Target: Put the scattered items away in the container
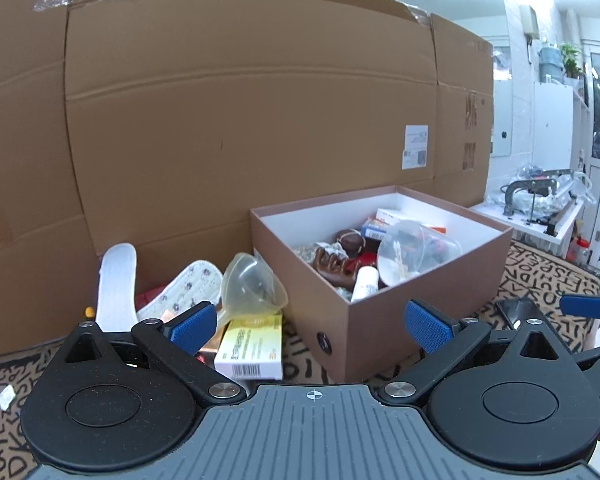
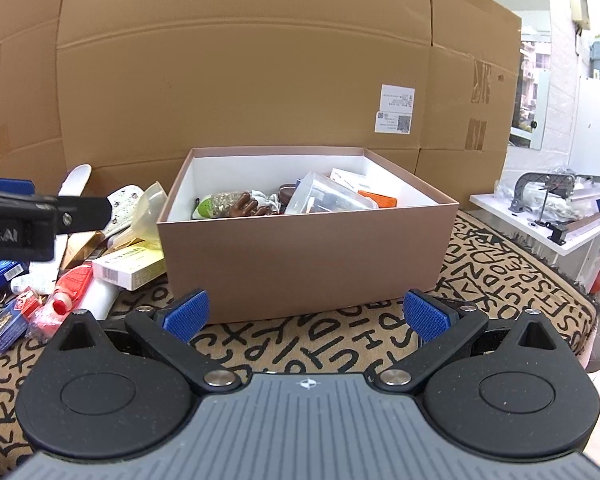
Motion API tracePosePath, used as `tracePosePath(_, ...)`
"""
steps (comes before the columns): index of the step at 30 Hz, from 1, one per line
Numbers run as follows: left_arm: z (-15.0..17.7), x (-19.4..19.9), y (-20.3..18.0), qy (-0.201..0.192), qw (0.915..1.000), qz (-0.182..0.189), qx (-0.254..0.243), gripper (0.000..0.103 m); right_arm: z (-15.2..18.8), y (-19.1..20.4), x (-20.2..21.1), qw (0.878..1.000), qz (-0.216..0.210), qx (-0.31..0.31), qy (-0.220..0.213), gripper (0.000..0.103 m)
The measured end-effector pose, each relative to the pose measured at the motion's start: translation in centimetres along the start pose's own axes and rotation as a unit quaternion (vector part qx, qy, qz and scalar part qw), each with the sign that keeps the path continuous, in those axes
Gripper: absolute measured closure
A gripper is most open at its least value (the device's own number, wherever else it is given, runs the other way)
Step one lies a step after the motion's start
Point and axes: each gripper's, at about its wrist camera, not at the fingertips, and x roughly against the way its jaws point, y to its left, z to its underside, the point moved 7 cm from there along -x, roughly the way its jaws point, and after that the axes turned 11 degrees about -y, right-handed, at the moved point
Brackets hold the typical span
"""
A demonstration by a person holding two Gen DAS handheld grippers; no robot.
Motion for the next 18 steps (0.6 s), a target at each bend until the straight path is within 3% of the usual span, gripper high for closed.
tracePosePath(18, 1.8, 1.0, 0.0, 0.020, 0.9997, -0.002, 0.012, 0.000, -0.6, 1.2, 2.7, 1.000, -0.011, 0.012, -0.022, 0.000)
